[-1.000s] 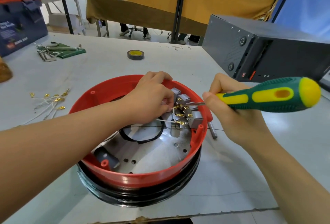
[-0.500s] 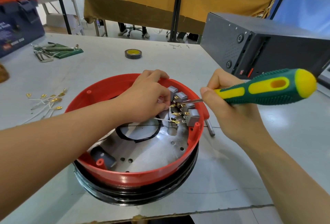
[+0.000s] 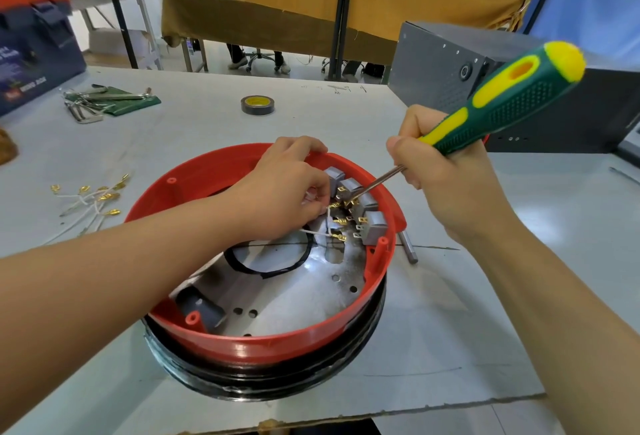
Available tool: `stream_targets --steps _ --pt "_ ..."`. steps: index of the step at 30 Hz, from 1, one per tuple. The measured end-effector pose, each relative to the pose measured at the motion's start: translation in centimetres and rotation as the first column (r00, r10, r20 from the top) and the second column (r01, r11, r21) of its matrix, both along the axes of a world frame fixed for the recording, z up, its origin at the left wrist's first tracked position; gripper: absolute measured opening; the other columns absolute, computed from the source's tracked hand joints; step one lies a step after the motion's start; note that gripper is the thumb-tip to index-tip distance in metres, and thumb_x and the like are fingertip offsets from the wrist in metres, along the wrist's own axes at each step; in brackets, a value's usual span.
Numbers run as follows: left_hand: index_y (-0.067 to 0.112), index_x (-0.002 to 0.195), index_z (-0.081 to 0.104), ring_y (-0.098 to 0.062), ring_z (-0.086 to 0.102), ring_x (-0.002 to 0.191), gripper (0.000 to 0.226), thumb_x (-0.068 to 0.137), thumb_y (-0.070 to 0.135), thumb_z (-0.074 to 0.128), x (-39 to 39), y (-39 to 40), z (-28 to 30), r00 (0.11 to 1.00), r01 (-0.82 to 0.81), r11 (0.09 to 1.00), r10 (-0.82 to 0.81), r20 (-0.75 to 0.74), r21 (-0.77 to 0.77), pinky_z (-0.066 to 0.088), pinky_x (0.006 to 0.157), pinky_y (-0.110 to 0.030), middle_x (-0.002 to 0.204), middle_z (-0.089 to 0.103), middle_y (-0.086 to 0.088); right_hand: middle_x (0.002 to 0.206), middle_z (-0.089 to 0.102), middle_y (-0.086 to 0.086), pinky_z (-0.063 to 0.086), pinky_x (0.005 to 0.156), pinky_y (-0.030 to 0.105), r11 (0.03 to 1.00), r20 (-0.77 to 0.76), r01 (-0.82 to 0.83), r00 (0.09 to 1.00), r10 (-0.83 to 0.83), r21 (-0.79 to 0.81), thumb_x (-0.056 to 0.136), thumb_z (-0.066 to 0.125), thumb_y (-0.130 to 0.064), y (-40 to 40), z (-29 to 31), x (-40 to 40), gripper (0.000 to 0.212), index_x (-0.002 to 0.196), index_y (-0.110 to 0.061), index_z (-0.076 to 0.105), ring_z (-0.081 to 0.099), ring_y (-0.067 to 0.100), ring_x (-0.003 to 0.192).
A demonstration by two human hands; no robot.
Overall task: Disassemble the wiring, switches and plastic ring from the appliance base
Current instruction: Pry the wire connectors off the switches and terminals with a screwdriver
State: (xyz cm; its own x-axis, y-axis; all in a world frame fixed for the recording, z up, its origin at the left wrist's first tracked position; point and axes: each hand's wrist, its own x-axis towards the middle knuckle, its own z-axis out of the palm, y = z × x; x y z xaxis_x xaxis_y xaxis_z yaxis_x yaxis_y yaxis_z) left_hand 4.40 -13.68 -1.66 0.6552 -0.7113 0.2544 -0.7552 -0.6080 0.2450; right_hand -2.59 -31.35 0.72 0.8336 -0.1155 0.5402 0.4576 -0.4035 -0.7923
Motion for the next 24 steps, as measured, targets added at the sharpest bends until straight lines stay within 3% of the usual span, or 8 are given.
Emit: stream_targets --steps 6,18,24 --pt "0.025 0.083 0.066 -0.022 0.022 0.134 0.006 0.086 0.022 0.062 0.1 0.1 0.0 1.000 0.002 1.000 -0.002 -0.006 -0.006 0.023 0.105 -0.032 0.146 0.031 -0.001 0.050 0.031 -0.001 0.025 0.046 0.021 0.990 -0.050 0.028 0.999 -0.021 0.141 0.073 0.053 -0.015 -0.6 -0.6 0.1 0.029 0.050 -0.021 0.037 0.029 0.013 0.049" --pt "0.026 0.078 0.066 -0.020 0.022 0.134 0.009 0.083 0.020 0.061 0.1 0.1 0.3 0.999 0.003 1.000 -0.004 -0.050 -0.019 0.025 0.106 -0.034 0.146 0.032 -0.001 0.050 0.032 -0.001 0.029 0.049 0.021 0.999 0.039 0.032 0.999 -0.034 0.038 0.076 0.053 -0.014 -0.5 -0.3 -0.5 0.028 0.055 -0.011 0.034 0.031 0.012 0.049" --pt "0.026 0.084 0.067 -0.015 0.035 0.131 0.011 0.082 0.016 0.063 0.3 0.3 0.9 0.997 0.009 0.999 -0.013 -0.077 -0.044 0.033 0.100 -0.026 0.146 0.036 0.002 0.051 0.034 -0.003 0.027 0.045 0.021 0.975 0.053 0.037 0.997 -0.050 0.221 0.075 0.054 -0.016 -0.9 -0.1 -0.7 0.030 0.053 -0.015 0.033 0.030 0.011 0.048"
